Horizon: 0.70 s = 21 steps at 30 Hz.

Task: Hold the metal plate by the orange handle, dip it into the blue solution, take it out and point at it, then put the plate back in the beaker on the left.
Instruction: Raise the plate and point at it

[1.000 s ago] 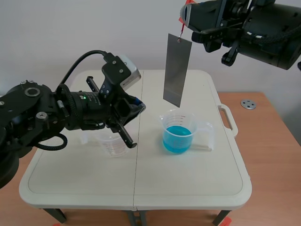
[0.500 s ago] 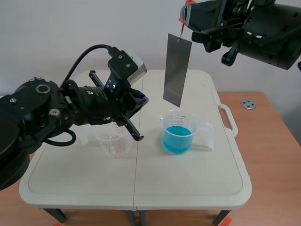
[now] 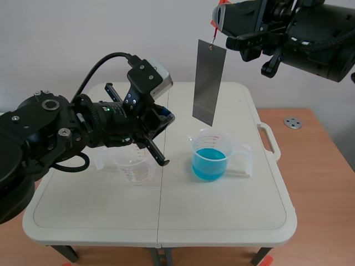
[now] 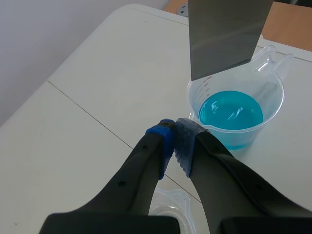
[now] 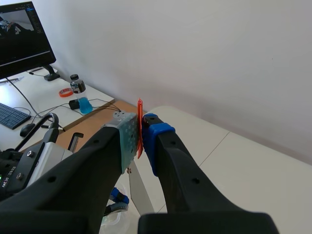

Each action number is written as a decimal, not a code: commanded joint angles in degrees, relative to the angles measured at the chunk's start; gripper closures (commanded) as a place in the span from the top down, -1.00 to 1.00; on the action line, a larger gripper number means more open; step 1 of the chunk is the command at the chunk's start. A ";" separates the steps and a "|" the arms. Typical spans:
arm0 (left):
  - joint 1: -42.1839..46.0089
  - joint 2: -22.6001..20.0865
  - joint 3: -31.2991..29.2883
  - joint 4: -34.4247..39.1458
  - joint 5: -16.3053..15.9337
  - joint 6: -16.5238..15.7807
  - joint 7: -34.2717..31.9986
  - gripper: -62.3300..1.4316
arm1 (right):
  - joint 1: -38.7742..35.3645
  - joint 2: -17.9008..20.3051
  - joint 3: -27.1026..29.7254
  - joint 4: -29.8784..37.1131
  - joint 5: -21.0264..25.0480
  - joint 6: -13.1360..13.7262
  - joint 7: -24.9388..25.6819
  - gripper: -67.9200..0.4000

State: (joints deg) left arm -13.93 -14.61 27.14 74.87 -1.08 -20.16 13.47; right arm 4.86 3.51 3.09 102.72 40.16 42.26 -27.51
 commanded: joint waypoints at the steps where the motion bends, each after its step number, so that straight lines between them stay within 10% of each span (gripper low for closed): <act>1: -0.17 0.31 -0.13 0.92 -0.35 0.13 -0.52 -0.88 | 0.85 0.31 -0.13 1.51 1.09 0.46 0.83 -0.95; 21: 20.28 -11.67 -13.77 23.61 -4.26 1.25 -1.86 -0.88 | 0.87 0.31 -0.13 1.51 1.07 0.46 0.83 -0.95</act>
State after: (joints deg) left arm 5.15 -25.87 14.31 98.15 -4.97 -19.14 12.80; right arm 4.86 3.51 3.09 102.72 40.36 42.26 -27.51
